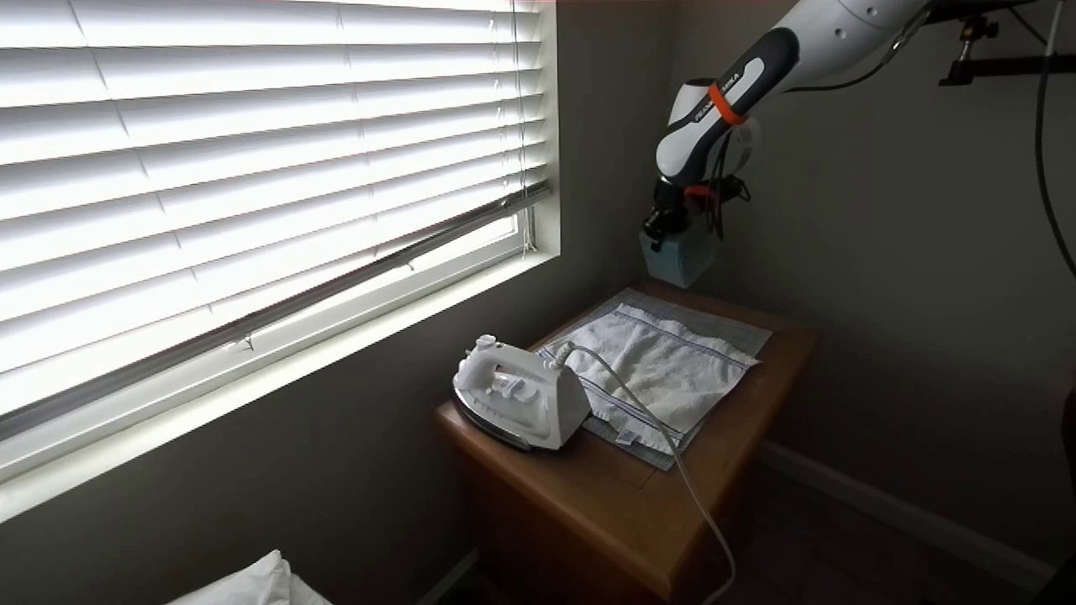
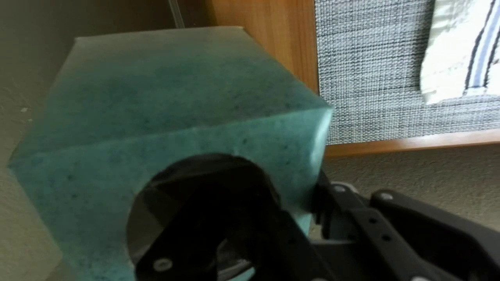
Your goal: Put the tissue box on the bed.
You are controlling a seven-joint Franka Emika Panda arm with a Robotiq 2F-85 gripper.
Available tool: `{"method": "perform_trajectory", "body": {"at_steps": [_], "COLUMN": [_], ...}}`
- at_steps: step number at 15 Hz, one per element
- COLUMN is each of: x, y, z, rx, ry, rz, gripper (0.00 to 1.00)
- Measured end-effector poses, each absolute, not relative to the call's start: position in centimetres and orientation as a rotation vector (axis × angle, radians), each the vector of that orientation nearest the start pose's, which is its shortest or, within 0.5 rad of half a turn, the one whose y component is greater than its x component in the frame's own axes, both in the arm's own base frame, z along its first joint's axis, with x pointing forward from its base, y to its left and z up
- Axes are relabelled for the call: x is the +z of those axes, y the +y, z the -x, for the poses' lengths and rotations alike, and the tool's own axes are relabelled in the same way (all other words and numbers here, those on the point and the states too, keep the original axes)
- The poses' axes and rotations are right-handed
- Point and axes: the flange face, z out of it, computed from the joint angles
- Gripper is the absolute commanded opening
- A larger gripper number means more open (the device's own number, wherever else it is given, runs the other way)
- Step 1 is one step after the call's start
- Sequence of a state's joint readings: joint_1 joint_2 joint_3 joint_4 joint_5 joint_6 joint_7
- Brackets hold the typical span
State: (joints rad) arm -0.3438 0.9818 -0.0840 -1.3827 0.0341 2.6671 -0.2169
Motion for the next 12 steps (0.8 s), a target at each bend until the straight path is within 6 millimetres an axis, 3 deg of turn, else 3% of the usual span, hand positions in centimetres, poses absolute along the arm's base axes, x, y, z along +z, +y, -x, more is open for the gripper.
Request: {"method": "perform_trajectory", "body": {"at_steps": [3, 6, 9, 12], "x": [16.7, 20.2, 24.9, 29.6], "y": [-29.7, -28.8, -26.4, -22.8], "z": [-69.3, -69.6, -69.1, -67.3], "rx": [-0.406, -0.342, -0.246, -0.11], "ry": [0.32, 0.304, 0.253, 0.179], "rz": [3.228, 3.22, 3.212, 3.18], "gripper": [0.01, 0.01, 0.01, 0.01]}}
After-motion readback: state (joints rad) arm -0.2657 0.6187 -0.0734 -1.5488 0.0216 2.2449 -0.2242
